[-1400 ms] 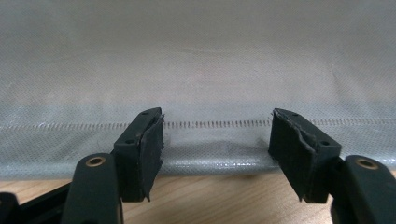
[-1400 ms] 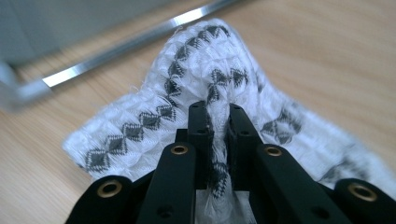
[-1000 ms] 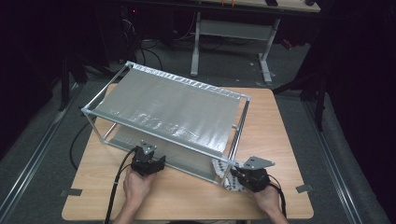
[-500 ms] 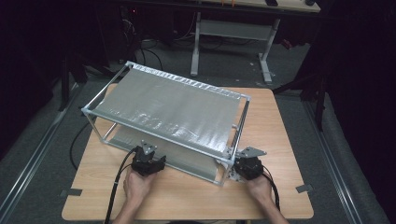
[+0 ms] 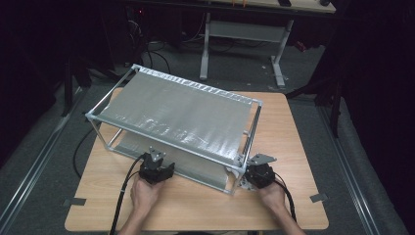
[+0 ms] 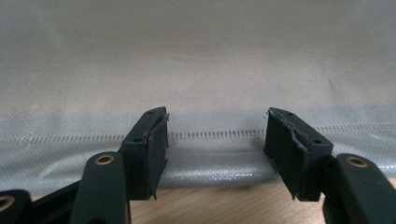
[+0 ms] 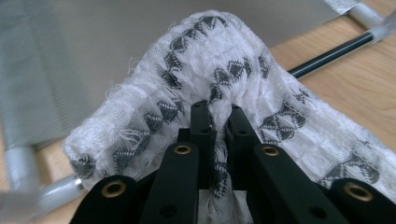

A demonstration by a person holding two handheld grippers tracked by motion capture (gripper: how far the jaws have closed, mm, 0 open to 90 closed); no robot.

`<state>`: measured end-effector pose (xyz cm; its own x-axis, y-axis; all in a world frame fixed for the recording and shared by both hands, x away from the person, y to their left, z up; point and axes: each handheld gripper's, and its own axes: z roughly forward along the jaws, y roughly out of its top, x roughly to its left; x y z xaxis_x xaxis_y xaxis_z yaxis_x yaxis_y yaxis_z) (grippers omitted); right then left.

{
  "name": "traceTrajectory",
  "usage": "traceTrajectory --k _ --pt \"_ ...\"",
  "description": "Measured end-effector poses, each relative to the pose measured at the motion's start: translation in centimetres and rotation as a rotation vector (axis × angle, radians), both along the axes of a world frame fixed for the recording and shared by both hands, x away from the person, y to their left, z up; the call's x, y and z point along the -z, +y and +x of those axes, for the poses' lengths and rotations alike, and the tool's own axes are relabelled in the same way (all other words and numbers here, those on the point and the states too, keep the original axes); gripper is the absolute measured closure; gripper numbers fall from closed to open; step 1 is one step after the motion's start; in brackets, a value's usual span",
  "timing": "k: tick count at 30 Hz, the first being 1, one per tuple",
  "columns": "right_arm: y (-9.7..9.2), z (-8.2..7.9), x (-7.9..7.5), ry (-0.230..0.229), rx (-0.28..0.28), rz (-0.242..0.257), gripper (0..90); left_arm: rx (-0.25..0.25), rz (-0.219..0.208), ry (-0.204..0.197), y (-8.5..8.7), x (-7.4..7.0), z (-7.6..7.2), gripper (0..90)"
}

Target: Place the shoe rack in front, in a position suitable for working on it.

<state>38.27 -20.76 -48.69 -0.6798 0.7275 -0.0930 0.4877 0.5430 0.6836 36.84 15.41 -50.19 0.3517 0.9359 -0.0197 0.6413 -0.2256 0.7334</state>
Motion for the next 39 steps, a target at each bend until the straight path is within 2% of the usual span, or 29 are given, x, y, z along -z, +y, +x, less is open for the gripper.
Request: traceTrajectory --k 9,12,14,16,22,27,39 --pt "0.1 -3.1 0.5 0.013 -0.057 0.031 84.8 0.012 0.005 -0.004 -0.1 0.1 0.2 40.6" --pt "0.4 -4.5 0.4 0.011 -0.097 0.017 84.7 0.017 0.007 -0.004 -0.1 0.1 0.1 41.6" --pt "0.4 -4.7 0.3 0.003 -0.101 0.009 84.6 0.021 0.008 -0.004 -0.1 0.1 0.1 42.3" --pt "0.3 -4.4 0.2 0.012 -0.088 0.025 84.5 0.023 0.007 -0.005 -0.1 0.1 0.1 42.5" --pt "-0.2 -1.0 -0.1 0.007 0.017 0.021 84.3 0.032 0.006 -0.007 -0.1 0.1 0.0 42.9" --pt "-0.7 2.8 -0.2 0.006 0.127 0.011 84.1 0.055 0.011 0.001 -0.1 0.0 -0.2 43.0" --pt "-1.6 8.0 -0.7 0.033 0.284 0.002 83.7 0.083 0.012 0.0 0.0 0.0 -0.5 43.3"
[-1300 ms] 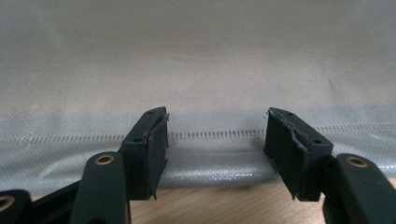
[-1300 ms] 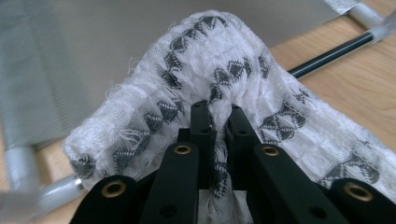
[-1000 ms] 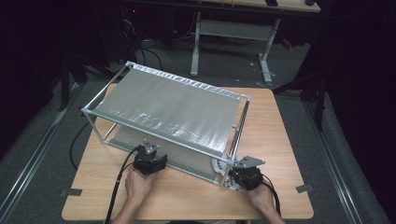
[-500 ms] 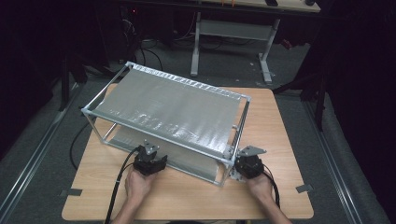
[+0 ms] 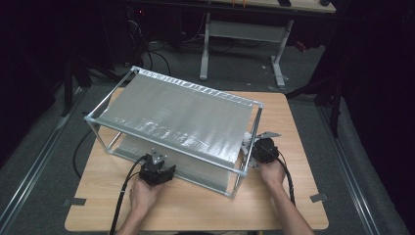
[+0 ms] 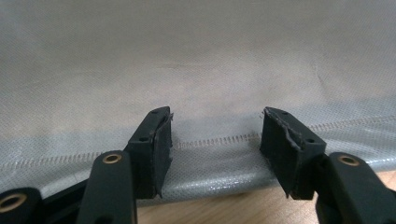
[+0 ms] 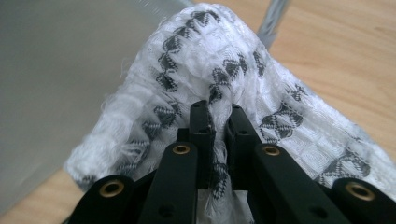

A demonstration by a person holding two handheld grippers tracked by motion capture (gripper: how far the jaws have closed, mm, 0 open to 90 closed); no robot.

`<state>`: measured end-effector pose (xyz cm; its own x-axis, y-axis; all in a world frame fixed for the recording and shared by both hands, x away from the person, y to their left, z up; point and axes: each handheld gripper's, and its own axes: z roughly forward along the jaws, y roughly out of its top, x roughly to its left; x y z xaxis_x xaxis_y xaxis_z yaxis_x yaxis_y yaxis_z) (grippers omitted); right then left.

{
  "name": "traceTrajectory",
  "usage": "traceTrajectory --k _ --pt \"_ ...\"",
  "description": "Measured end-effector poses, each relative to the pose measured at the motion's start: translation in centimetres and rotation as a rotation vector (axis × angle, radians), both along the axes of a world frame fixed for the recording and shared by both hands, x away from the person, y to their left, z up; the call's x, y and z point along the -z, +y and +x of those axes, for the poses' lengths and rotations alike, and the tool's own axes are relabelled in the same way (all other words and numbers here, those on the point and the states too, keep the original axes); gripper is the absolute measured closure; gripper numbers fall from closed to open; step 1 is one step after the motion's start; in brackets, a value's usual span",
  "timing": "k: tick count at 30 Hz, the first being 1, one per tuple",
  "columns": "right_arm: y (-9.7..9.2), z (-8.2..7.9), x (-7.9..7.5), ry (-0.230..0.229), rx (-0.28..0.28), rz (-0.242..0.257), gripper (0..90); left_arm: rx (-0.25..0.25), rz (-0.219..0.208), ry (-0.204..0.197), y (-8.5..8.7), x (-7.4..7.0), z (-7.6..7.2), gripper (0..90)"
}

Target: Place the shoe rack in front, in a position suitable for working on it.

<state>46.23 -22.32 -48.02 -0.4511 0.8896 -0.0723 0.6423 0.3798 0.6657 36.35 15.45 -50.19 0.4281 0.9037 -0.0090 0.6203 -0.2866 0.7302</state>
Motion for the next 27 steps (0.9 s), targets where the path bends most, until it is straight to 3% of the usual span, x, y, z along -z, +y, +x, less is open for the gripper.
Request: traceTrajectory --k 5,9,13,21,27 --pt "0.1 1.3 -0.2 0.01 0.024 -0.003 83.7 0.0 -0.004 -0.003 0.0 0.0 0.0 43.4" --pt "0.2 0.9 -0.1 0.017 0.006 -0.002 83.7 0.001 -0.003 -0.008 0.0 0.1 -0.1 43.4" --pt "0.7 -1.4 0.0 0.013 -0.071 -0.011 83.8 -0.002 -0.001 -0.015 0.0 0.2 -0.1 43.4" --pt "1.0 -7.7 0.4 0.003 -0.23 0.002 83.7 -0.01 -0.001 -0.021 -0.1 0.2 -0.1 43.4" --pt "1.5 -10.9 0.4 0.003 -0.323 0.012 83.8 -0.016 -0.006 -0.023 -0.2 0.2 0.0 43.4"
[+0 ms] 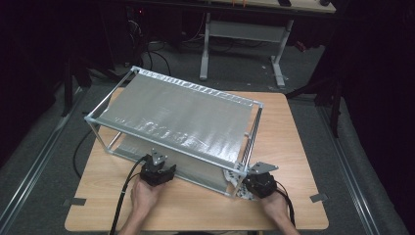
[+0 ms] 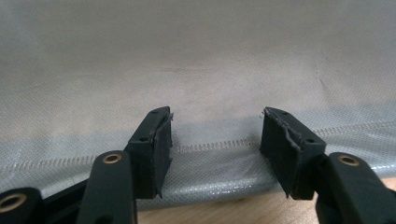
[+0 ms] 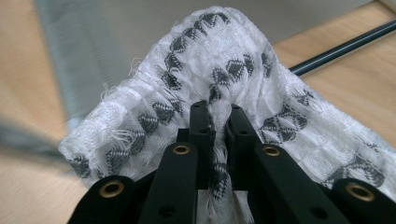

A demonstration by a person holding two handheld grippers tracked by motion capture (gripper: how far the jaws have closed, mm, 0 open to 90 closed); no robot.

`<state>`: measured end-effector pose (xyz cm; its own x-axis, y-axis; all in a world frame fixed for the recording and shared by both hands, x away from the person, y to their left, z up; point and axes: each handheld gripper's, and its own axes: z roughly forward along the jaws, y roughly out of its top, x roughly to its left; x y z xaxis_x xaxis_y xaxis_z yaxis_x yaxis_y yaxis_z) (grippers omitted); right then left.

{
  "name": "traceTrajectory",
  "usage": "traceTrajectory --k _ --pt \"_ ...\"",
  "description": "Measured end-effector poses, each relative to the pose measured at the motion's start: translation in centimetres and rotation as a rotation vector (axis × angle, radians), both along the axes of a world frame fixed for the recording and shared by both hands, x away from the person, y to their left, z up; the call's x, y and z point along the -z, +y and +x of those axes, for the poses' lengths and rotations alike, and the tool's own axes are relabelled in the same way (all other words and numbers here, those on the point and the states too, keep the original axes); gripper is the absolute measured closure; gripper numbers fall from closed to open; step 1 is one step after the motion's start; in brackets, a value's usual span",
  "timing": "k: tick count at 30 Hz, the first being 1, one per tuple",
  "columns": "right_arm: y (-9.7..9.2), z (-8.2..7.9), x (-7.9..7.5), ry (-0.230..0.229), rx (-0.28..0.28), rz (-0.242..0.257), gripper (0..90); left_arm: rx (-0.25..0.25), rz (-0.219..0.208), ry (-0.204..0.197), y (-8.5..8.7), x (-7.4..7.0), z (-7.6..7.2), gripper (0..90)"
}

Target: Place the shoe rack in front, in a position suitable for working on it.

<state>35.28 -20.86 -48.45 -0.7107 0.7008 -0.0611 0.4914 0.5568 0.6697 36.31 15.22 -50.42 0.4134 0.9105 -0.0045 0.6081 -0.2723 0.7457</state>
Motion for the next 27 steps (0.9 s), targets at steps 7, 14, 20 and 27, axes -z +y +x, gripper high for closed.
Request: traceTrajectory --k 7,14,20,27 --pt "-0.4 -1.5 0.1 -0.002 -0.033 0.024 83.7 -0.001 -0.001 -0.002 0.0 0.0 0.1 43.4" --pt "-2.6 -1.2 -2.0 -0.057 0.045 0.064 83.8 -0.001 0.001 -0.002 0.0 0.0 0.1 43.4" --pt "-4.6 -1.2 -4.6 -0.115 0.091 0.067 83.8 -0.002 0.001 -0.002 0.0 0.0 0.1 43.4" --pt "-6.0 -1.1 -7.2 -0.149 0.115 0.078 83.8 -0.003 0.001 -0.002 0.0 0.0 0.1 43.4"
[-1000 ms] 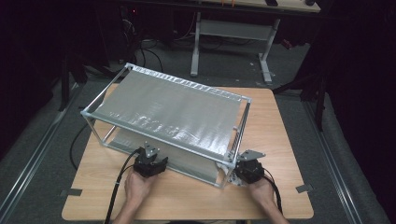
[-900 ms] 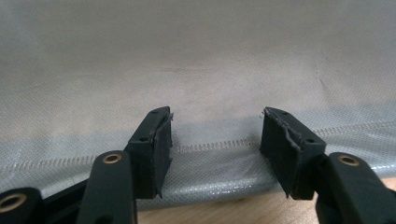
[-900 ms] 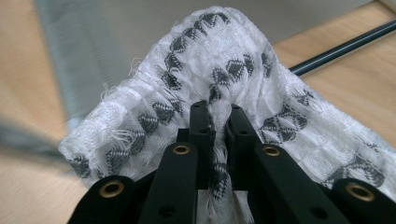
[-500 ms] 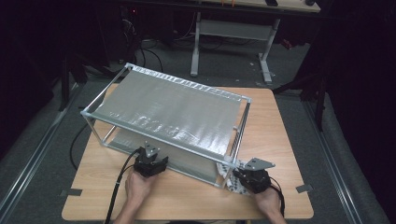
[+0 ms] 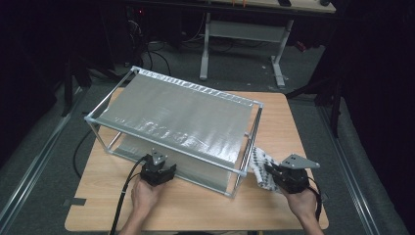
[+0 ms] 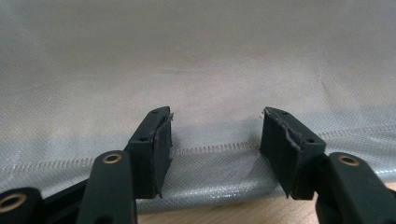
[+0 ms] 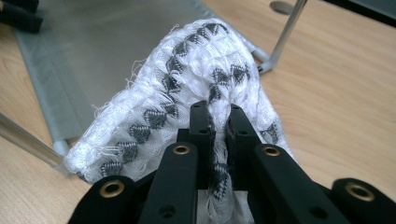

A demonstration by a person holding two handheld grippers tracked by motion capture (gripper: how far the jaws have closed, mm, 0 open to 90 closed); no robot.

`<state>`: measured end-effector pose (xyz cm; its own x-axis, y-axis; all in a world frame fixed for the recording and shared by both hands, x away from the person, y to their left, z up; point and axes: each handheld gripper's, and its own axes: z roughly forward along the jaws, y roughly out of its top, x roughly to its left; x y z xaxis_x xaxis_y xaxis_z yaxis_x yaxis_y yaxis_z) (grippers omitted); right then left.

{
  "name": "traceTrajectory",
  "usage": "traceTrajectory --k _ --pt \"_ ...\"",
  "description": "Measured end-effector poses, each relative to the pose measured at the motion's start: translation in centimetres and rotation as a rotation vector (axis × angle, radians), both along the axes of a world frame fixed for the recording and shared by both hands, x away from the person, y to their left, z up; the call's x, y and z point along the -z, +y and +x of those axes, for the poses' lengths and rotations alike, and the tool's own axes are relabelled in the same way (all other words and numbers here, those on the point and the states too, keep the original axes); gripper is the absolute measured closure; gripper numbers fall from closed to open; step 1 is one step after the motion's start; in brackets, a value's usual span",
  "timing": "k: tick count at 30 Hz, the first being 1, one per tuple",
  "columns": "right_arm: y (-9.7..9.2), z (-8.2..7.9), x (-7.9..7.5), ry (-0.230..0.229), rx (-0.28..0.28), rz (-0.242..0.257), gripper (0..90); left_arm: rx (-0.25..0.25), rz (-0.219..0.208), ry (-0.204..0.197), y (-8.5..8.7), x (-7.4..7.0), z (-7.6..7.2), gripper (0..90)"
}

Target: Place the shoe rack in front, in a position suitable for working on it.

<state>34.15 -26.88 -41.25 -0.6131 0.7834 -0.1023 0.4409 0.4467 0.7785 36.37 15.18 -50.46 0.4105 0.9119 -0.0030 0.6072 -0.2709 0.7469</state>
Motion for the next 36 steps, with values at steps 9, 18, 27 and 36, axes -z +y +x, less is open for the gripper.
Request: traceTrajectory --k 9,18,27,36 --pt "-0.3 -0.5 -4.9 -0.086 -0.019 -0.005 83.8 -0.006 -0.004 -0.002 -0.1 0.0 0.0 43.4" --pt "0.2 -0.5 -8.6 -0.13 -0.046 0.012 83.9 -0.007 -0.006 -0.004 -0.1 0.0 0.0 43.3" --pt "1.6 -0.3 -10.1 -0.15 -0.09 0.013 83.9 -0.005 -0.007 -0.007 0.0 0.1 0.0 43.4" --pt "2.9 -0.1 -11.4 -0.183 -0.126 0.004 83.9 -0.003 -0.007 -0.007 0.0 0.1 0.0 43.4"
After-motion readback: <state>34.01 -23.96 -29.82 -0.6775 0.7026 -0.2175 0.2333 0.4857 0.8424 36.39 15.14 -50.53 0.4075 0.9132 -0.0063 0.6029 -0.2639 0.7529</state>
